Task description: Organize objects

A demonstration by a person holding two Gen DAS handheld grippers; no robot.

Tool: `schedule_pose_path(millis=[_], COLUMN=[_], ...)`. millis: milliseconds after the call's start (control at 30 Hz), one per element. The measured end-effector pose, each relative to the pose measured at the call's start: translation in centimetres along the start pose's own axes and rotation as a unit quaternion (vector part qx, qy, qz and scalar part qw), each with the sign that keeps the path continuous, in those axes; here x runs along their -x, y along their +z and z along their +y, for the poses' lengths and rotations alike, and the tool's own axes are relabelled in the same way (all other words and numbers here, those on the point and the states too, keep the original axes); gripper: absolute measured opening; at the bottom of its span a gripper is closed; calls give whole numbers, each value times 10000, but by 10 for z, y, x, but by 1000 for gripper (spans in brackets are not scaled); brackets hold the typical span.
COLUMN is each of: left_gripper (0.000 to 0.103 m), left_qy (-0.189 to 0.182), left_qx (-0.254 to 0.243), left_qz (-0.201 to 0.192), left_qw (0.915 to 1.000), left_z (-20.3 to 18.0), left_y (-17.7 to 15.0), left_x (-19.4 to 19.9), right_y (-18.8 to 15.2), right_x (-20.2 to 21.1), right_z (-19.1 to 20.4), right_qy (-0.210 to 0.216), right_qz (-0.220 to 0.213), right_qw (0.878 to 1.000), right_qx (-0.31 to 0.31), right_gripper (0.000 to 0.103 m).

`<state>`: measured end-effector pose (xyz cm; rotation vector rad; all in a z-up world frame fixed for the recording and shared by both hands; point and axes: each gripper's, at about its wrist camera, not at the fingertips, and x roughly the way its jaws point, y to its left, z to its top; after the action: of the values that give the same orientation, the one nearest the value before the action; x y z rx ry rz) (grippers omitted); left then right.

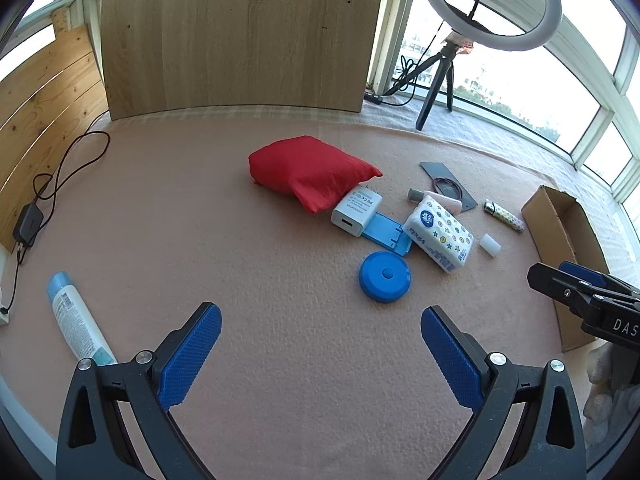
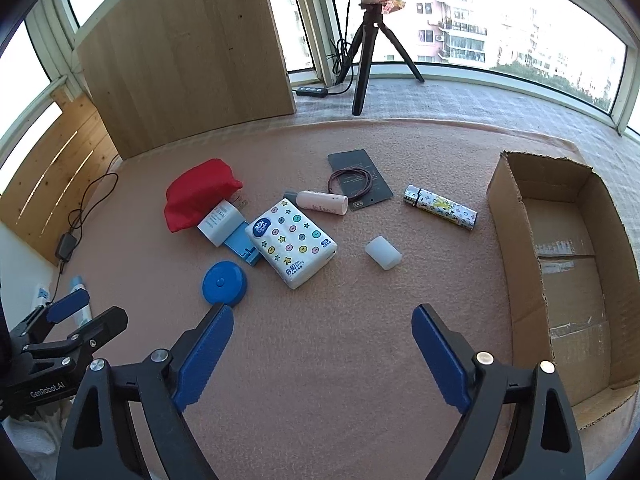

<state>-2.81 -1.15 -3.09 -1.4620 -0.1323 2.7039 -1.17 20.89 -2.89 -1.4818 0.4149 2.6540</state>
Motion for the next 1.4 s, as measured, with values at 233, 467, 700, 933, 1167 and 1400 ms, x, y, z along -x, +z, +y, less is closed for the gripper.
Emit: schedule_pose_path(millis=[233,467,700,933,1167,1400], left_gripper=[101,99,99,99,99,99], left_qy=[42,145,202,262,228,163], left_qx=[27,44,113,254,332,294], left_qz=[-60,-133,-190,-174,-90,-25], left_qw=[10000,9998,9996,9992,9991,9994], left_z=[-2,-3,2,13,18,15], left_y=[7,13,15,10,4,1], left_x=[-5,-5,-1,0,-4,-8], right_y=[33,56,79,91,91,82], right_x=[-24,-62,-90,-111,-124,-127], right_z=[13,22,24,27,31,17], right_qy=[90,105,114,240,171,248], right_qz=[126,456,658,956,1150,1392], right_qw=[9994,9981,9973,9947,9924,9899], right_qx=[302,412,309,289,401,108], right_gripper=[73,59,58,49,41,34])
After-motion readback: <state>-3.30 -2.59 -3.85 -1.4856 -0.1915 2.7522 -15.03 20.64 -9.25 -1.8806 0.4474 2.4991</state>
